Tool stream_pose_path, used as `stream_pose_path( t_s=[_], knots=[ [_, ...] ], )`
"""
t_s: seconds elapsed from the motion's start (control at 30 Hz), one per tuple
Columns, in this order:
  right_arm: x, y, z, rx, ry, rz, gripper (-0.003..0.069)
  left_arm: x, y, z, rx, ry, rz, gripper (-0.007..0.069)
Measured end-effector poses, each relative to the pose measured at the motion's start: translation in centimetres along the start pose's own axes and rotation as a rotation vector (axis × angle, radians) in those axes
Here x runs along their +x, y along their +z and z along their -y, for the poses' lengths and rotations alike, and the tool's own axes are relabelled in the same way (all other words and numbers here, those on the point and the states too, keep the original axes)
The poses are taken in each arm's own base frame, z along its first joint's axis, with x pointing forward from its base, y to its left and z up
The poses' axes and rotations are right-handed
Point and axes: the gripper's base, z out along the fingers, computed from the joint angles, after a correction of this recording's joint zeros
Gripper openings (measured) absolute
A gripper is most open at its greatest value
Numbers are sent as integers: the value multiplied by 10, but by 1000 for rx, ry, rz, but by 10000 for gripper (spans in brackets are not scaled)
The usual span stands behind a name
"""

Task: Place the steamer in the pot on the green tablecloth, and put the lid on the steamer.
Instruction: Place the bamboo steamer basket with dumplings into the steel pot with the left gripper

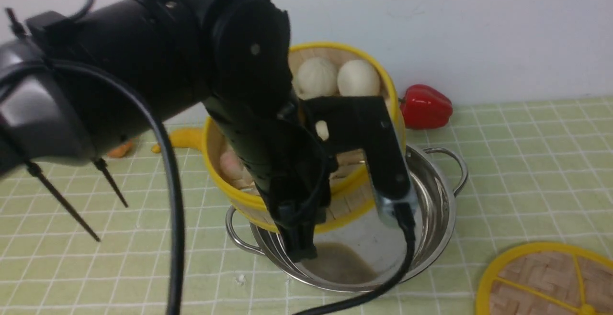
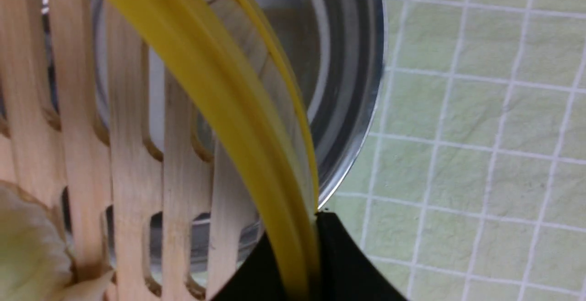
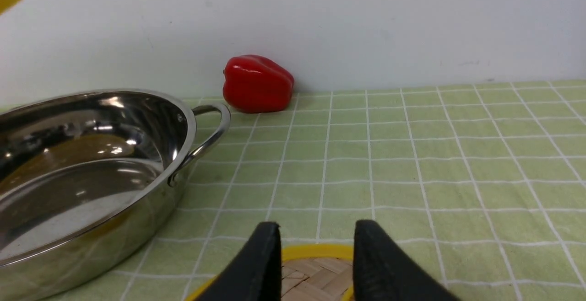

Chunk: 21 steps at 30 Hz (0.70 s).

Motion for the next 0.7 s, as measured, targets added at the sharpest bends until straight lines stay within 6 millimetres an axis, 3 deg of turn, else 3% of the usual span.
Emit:
stream_pose_path(
  t_s=[0.3,0.7],
  knots=[
    [0,0,0,0,0,0,243,-21,63,-9,34,33,-26,29],
    [0,0,0,0,0,0,243,-27,124,-11,105,27,-86,29]
  ],
)
